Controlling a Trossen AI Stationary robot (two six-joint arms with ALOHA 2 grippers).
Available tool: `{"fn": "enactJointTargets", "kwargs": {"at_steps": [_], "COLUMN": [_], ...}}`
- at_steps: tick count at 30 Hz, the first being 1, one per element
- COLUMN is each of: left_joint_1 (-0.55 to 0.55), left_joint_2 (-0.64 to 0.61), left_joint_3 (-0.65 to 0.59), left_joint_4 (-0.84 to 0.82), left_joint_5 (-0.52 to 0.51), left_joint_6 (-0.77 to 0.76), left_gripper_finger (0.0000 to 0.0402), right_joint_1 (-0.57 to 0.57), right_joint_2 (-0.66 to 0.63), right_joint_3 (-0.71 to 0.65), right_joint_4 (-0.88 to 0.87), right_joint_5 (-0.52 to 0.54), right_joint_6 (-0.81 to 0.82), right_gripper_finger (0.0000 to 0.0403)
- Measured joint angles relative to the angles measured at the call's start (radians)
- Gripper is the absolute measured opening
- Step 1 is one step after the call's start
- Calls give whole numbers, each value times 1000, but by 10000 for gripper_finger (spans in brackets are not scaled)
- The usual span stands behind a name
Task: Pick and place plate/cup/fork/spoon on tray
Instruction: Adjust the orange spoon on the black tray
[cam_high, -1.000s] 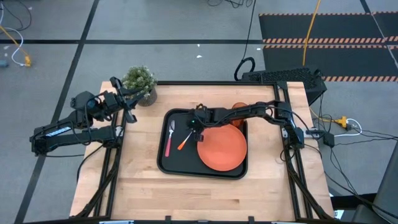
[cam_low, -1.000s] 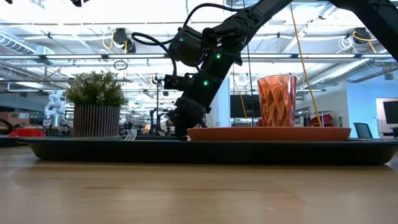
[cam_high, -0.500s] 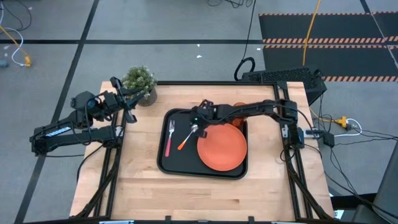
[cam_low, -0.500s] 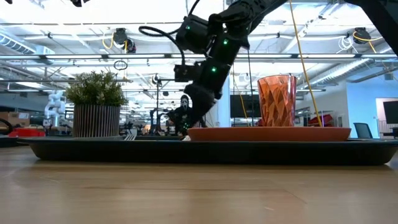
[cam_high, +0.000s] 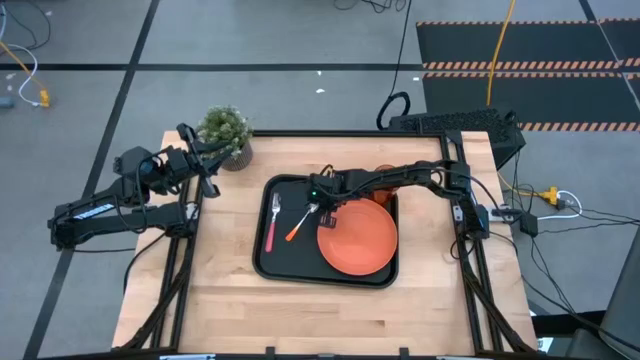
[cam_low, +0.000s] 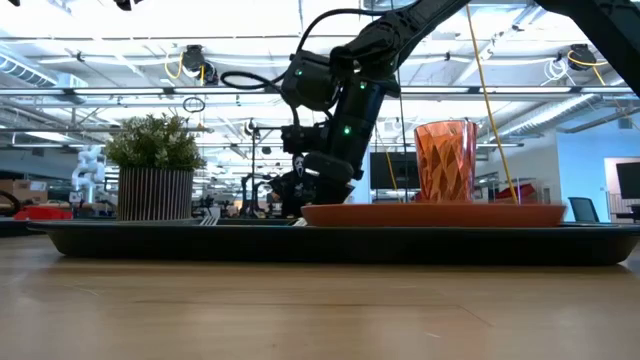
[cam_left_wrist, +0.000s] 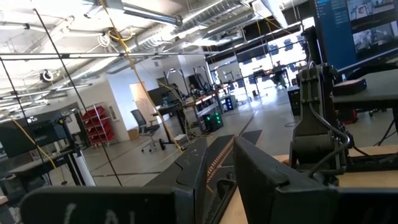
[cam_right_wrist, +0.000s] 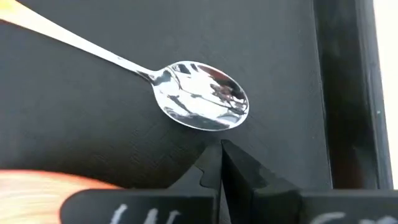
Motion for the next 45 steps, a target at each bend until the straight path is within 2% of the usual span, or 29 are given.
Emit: {"fn": "enactJointTargets", "kwargs": {"at_steps": [4, 8, 13, 16, 24, 32, 45], "left_joint_1": [0, 0, 0, 0, 0, 0, 0], "left_joint_2": [0, 0, 0, 0, 0, 0, 0], "left_joint_3": [0, 0, 0, 0, 0, 0, 0], "left_joint_4": [0, 0, -1, -7, -7, 1, -7], "left_joint_5": [0, 0, 0, 0, 0, 0, 0], "left_joint_6": [1, 2, 1, 2, 1, -2, 3], "left_gripper_finger": [81, 81, 81, 81, 81, 81, 81], "right_joint_1": [0, 3, 26, 33, 25, 11, 18], "right_joint_2": [-1, -1, -1, -3, -3, 13, 31], "right_joint_3": [0, 0, 0, 0, 0, 1, 1], "right_joint_4": [30, 90, 166, 149, 44, 106, 164], "right_joint_5": [-3, -90, 4, 30, 23, -24, -25], "right_joint_6": [-2, -12, -47, -63, -20, -14, -42], "right_gripper_finger": [0, 0, 0, 0, 0, 0, 0]}}
